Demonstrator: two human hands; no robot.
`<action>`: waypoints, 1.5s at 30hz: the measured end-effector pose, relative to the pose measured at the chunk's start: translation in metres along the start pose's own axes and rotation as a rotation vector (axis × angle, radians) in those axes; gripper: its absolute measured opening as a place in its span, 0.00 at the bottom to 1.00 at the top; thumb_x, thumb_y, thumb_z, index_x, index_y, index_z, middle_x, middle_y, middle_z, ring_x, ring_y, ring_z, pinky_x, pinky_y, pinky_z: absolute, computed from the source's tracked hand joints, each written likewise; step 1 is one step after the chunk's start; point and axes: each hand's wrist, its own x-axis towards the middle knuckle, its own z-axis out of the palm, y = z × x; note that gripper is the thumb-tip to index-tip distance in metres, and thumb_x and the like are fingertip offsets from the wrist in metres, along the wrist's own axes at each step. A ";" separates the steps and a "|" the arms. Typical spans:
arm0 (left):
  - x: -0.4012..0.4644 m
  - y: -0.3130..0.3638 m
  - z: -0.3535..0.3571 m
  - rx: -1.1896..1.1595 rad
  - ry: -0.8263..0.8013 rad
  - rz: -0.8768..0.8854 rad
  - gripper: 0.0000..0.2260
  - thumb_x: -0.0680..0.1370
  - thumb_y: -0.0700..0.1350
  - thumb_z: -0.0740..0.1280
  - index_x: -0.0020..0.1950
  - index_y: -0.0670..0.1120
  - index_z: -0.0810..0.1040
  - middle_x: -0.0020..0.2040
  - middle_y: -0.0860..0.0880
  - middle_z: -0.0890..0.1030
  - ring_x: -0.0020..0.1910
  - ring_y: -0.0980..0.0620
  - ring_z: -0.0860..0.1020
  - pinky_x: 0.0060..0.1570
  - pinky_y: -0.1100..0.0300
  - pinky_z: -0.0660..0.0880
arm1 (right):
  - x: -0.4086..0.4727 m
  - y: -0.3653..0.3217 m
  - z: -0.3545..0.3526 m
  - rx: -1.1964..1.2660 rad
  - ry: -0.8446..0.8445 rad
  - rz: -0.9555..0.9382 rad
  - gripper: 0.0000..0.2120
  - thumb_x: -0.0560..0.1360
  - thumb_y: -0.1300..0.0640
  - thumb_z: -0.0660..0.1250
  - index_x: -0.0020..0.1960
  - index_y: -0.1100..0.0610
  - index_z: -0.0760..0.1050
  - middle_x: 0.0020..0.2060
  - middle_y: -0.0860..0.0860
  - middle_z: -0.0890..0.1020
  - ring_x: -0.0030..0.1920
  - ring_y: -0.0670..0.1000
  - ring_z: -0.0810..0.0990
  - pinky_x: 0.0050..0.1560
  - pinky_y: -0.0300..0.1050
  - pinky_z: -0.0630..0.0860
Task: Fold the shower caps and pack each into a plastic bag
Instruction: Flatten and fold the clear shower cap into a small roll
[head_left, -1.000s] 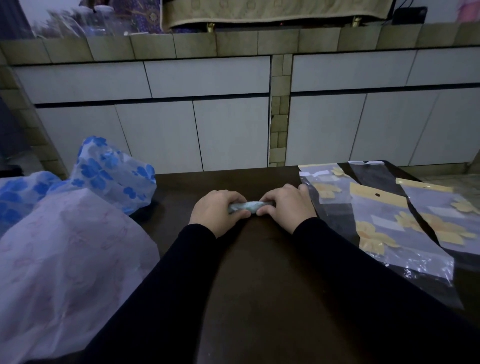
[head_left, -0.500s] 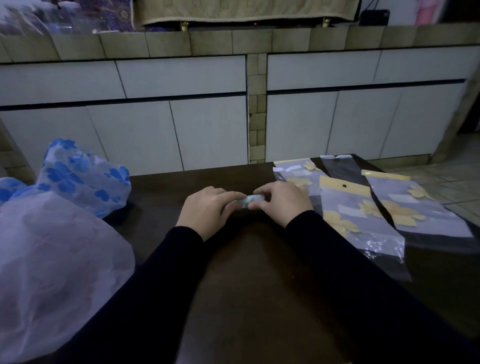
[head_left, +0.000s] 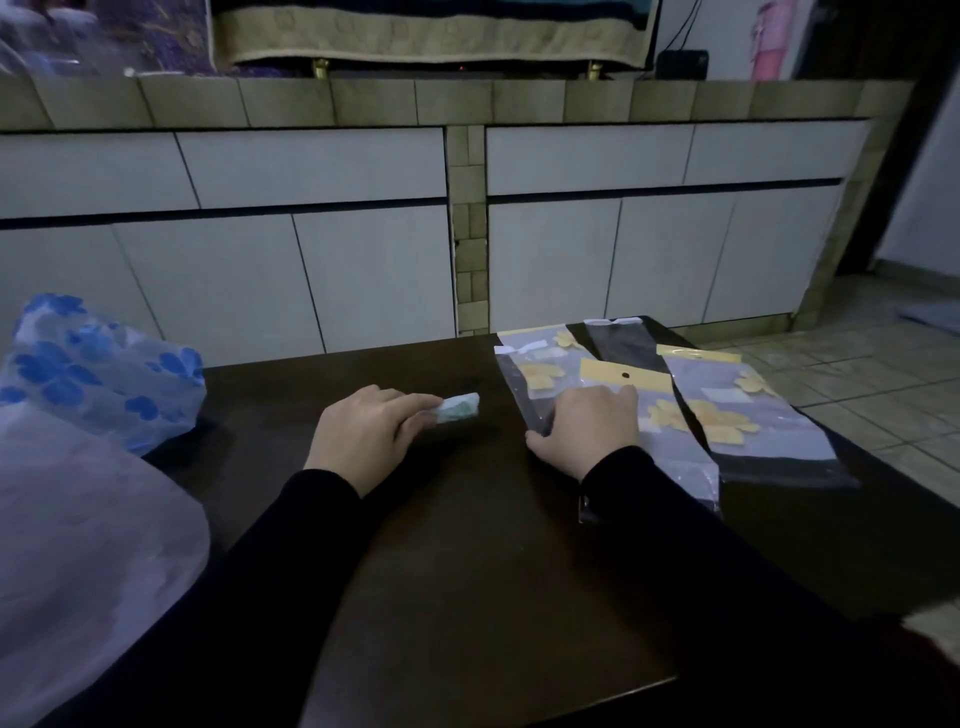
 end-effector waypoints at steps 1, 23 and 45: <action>0.000 -0.001 0.000 -0.001 -0.002 -0.008 0.12 0.77 0.51 0.65 0.60 0.53 0.80 0.47 0.51 0.83 0.41 0.55 0.77 0.40 0.61 0.73 | 0.000 -0.002 0.000 -0.002 0.018 -0.014 0.17 0.75 0.40 0.62 0.45 0.53 0.77 0.33 0.50 0.74 0.40 0.51 0.71 0.59 0.53 0.64; -0.012 -0.020 -0.034 -0.553 0.308 -0.696 0.14 0.78 0.48 0.67 0.63 0.47 0.78 0.49 0.52 0.81 0.42 0.65 0.77 0.35 0.76 0.71 | 0.008 -0.084 0.005 0.424 -0.140 -0.050 0.12 0.77 0.44 0.64 0.49 0.51 0.79 0.42 0.48 0.82 0.47 0.50 0.79 0.61 0.53 0.65; -0.012 -0.030 -0.036 -0.645 -0.171 -0.903 0.10 0.78 0.48 0.67 0.56 0.47 0.82 0.51 0.49 0.84 0.52 0.52 0.80 0.59 0.54 0.75 | 0.041 -0.102 0.030 0.436 -0.173 -0.642 0.18 0.76 0.41 0.63 0.64 0.42 0.75 0.64 0.44 0.72 0.66 0.48 0.66 0.63 0.51 0.62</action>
